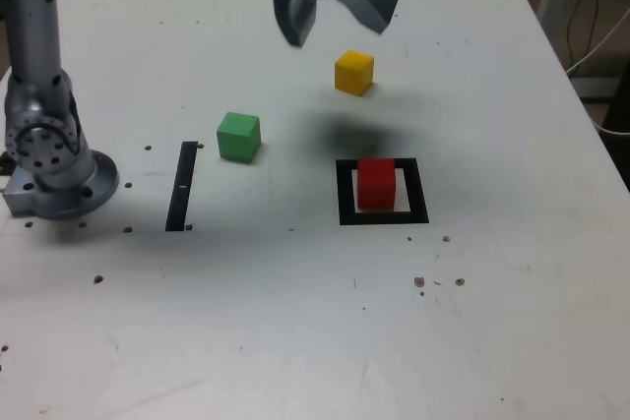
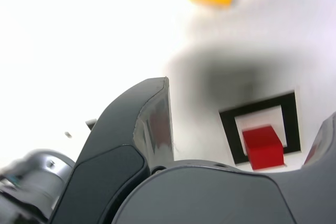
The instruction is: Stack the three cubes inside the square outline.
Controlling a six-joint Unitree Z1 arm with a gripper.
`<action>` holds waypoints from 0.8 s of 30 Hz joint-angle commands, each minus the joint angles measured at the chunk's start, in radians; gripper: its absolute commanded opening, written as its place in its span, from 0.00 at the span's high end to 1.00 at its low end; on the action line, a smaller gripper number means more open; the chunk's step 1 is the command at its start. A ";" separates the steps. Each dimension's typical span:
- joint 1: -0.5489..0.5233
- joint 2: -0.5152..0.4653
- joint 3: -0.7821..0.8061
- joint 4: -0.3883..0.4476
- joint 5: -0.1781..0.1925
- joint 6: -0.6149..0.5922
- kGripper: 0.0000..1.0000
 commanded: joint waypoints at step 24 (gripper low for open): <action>0.103 0.211 -0.035 -0.051 0.065 0.245 0.02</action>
